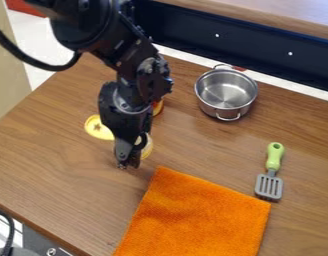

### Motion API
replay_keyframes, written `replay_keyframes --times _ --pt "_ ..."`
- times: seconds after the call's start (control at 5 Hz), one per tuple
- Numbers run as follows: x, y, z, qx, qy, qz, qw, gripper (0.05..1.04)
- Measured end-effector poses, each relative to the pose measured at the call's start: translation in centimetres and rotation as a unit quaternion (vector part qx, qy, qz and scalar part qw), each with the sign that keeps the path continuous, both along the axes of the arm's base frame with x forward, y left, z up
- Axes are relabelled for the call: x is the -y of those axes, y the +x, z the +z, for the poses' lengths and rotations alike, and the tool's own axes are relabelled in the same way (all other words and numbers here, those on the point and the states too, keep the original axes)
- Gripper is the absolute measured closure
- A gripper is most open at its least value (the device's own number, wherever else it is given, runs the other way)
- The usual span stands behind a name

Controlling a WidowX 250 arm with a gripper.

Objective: Move the brush on the left side of the orange cloth

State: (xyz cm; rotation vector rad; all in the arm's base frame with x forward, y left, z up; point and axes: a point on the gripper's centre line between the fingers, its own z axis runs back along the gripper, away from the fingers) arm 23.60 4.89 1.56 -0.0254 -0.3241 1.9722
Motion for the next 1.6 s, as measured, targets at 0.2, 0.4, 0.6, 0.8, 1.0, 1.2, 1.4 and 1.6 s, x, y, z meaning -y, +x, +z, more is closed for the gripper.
replay_keyframes --times 0.2,0.4,0.6,0.8,1.0,1.2,1.4,1.6 --pt "-2.0 -0.3 -0.8 -0.017 -0.019 0.124 0.9920 0.321" --pt "-3.1 0.0 -1.2 -0.021 -0.056 0.156 0.9859 0.321" --pt "-4.1 0.2 -1.7 -0.013 -0.071 0.113 0.9910 0.321" --pt "-5.0 -0.2 -3.1 -0.028 -0.058 0.056 0.9963 0.321" --pt "-5.2 -0.6 -3.6 -0.034 -0.041 0.032 0.9981 0.322" --pt "-3.8 -0.6 -4.1 -0.047 -0.028 0.004 0.9985 0.321" --pt "-2.7 -0.5 -4.1 -0.055 -0.027 -0.015 0.9980 0.277" --pt "-2.6 -1.1 -4.1 -0.078 -0.025 -0.025 0.9963 0.081"
